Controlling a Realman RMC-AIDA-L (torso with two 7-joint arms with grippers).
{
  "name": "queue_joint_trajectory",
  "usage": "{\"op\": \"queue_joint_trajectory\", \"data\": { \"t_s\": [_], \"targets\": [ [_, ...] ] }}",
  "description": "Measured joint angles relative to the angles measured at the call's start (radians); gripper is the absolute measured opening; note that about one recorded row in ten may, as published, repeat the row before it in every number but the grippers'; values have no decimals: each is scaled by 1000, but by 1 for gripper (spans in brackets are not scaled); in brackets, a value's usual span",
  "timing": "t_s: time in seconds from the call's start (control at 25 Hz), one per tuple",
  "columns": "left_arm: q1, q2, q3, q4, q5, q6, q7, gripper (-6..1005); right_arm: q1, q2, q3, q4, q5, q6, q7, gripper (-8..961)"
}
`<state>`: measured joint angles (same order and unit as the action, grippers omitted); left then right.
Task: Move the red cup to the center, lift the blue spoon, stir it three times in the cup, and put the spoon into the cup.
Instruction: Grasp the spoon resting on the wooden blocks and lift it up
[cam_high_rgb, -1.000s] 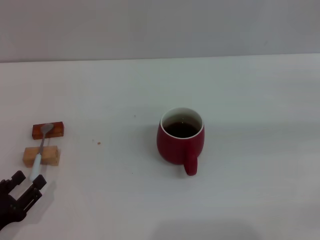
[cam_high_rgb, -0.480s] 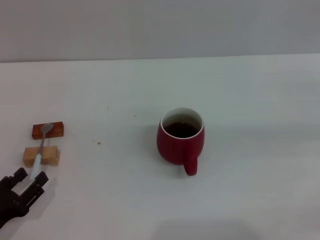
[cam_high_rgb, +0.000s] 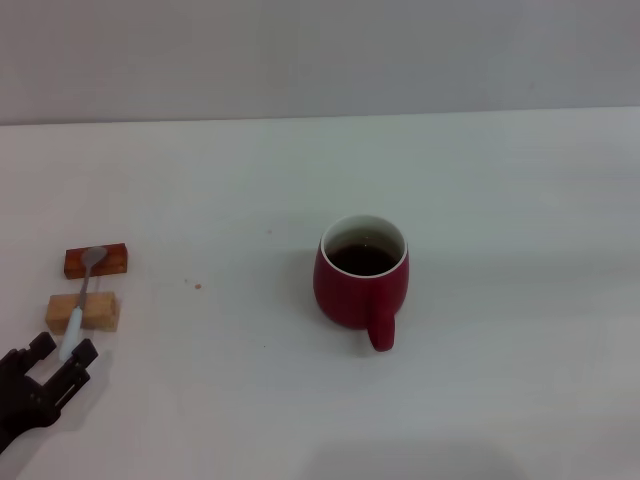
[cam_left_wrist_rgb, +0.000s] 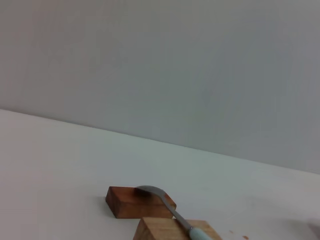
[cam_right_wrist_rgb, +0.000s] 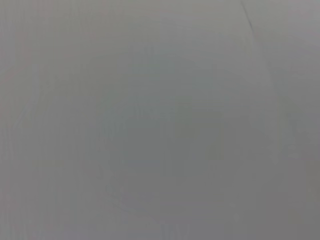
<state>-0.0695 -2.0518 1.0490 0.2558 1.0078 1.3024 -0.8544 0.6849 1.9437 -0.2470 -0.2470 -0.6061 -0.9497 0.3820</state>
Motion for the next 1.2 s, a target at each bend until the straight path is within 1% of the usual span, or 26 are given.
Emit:
{"op": "queue_joint_trajectory", "data": {
  "t_s": [0.32,0.6,0.64,0.8,0.88,1.2],
  "targets": [
    [-3,-1,-6,-5,-3,-16,-3,647,0,0,0,0,0,0,0,483],
    [-3,-3,-13,-5,-9,-32,-3,438,1,0,0,0,0,0,0,482],
    [-3,-3,-30,-4,-10,-35,-2,409,1,0,0,0,0,0,0,482],
    [-3,-4,-49,-5,-10,-31,2,290,1,0,0,0,0,1,0,482],
    [-3,-4,-49,-1,-9,-26,1,142,1,0,0,0,0,3,0,482],
    [-21,-1,-51,2,-6,-24,7,139,1,0,0,1,0,7,0,482]
  ]
}}
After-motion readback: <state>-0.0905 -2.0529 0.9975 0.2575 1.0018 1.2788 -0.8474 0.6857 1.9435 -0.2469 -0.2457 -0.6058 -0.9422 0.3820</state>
